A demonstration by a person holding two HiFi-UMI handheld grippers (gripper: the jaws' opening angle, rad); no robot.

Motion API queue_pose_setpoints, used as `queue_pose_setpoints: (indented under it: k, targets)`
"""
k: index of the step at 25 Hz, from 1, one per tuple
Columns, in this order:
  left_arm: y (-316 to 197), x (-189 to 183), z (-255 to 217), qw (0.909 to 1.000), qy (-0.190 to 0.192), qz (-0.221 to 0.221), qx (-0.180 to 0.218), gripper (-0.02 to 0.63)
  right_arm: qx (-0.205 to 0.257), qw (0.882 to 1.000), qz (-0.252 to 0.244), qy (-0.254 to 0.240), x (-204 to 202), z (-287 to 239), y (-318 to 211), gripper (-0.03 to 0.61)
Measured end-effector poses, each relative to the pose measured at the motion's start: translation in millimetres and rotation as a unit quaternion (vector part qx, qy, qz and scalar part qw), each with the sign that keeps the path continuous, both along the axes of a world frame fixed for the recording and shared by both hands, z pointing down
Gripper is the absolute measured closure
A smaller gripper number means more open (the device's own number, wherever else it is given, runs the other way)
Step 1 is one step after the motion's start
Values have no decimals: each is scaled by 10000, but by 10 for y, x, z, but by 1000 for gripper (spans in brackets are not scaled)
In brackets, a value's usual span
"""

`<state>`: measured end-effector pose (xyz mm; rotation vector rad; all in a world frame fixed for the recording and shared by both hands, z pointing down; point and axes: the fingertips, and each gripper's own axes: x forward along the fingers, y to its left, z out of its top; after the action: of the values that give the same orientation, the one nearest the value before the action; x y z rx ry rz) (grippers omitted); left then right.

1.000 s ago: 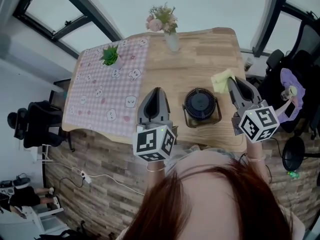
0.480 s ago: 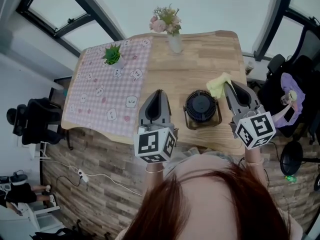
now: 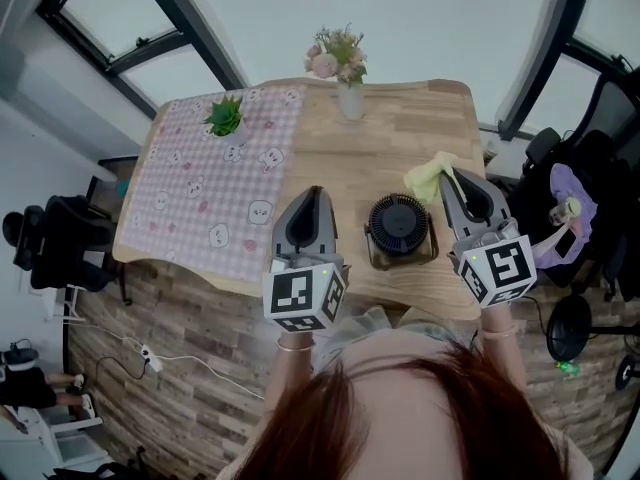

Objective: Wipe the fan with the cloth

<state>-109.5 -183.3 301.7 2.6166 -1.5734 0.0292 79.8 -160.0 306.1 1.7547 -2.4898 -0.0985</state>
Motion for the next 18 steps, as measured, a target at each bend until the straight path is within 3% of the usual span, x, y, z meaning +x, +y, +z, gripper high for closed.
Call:
queue_pose_setpoints:
  k: [9, 18]
  targets:
    - [7, -69, -102, 9999, -61, 92, 65, 592, 75, 9994, 125, 318, -199, -192, 61, 551]
    - [94, 231, -184, 9998, -144, -120, 113, 592, -6, 9992, -32, 390, -66, -168, 115, 551]
